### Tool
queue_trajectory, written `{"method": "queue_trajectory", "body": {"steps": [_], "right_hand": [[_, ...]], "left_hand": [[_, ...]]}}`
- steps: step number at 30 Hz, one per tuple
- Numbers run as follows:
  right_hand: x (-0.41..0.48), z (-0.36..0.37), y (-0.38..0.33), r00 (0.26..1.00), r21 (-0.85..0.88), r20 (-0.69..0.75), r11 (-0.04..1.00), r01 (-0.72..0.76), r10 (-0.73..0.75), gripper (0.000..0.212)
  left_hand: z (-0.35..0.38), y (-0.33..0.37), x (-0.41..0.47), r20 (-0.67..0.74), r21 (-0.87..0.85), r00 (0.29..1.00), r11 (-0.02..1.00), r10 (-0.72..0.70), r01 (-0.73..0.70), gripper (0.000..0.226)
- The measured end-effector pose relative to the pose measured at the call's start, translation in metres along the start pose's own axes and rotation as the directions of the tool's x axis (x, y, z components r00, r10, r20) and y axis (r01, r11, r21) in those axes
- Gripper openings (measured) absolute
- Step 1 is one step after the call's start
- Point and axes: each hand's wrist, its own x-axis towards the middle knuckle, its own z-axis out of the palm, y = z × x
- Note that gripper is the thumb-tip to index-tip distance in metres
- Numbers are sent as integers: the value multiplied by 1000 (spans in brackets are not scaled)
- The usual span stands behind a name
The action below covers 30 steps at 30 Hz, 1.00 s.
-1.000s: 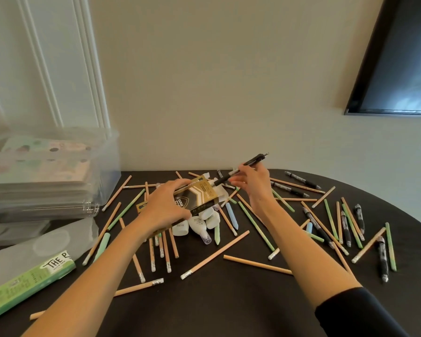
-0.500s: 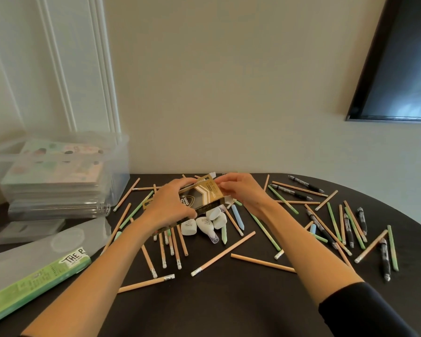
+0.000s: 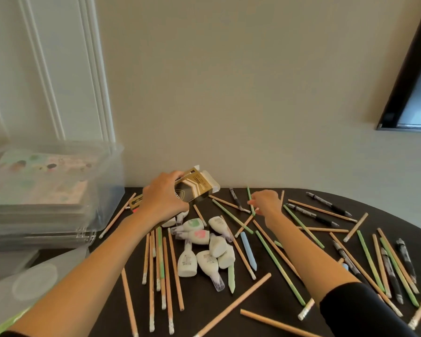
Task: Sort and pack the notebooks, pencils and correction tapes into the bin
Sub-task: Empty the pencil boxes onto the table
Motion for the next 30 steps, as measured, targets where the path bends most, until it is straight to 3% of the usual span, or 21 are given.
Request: {"method": "queue_trajectory", "body": {"steps": [4,8,14,17,19,21,23,26,30], "right_hand": [[32,24,9,983,-313,46,931,185,-180,22],[56,44,11,976,-534,95,817,218,-198,26],[72,50,16,973,-594,78,774,219,-215,21],[64,44,5,971,-399,70,886,237,-228,17],[46,35,-11,975,-11,108,980,197,-194,11],[24,22,-30,966,387,156,912,134,-208,16],[1,8,-46,945,603,152,785,143,-289,11],[-32,-9,-63,899,651,173,732,201,-401,10],[-64,-15,-69,829,324,340,883,341,-444,6]], "left_hand": [[8,-9,26,12,108,1000,994,-8,7,87],[23,-12,45,45,165,999,986,-4,-3,93],[36,-17,52,90,125,996,992,14,-25,85],[34,-15,50,90,120,996,992,23,-34,84],[31,-13,47,84,83,996,996,20,-27,82],[27,-10,41,80,49,997,999,7,-11,82],[23,-3,34,79,26,997,1000,-14,12,82],[16,9,20,109,-61,994,997,-30,37,82],[6,27,-3,135,-216,991,976,24,6,79]]}}
